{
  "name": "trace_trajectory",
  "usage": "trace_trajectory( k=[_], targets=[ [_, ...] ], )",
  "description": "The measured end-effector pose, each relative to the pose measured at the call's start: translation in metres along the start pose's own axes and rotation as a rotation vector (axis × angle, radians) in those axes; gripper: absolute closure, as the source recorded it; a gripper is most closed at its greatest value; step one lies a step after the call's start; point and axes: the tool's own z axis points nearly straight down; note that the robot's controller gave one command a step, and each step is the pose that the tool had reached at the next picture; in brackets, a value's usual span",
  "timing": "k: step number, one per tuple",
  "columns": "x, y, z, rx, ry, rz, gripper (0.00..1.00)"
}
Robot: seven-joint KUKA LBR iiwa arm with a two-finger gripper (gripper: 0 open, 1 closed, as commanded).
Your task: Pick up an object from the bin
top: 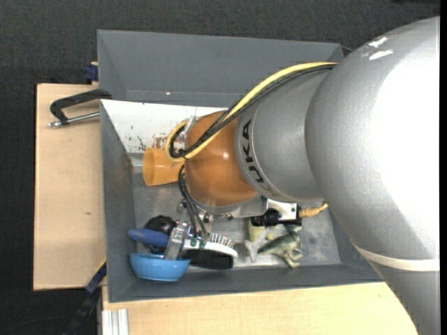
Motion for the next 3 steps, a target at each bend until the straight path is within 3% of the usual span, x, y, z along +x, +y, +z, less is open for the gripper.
trace_trajectory(
  k=[1,2,3],
  targets=[
    [-0.012,-0.034,-0.006,0.003,0.005,0.194,0.0],
    [-0.018,-0.057,0.032,0.003,0.007,0.332,0.0],
    [-0.018,-0.056,0.032,0.002,0.005,0.33,0.0]
  ],
)
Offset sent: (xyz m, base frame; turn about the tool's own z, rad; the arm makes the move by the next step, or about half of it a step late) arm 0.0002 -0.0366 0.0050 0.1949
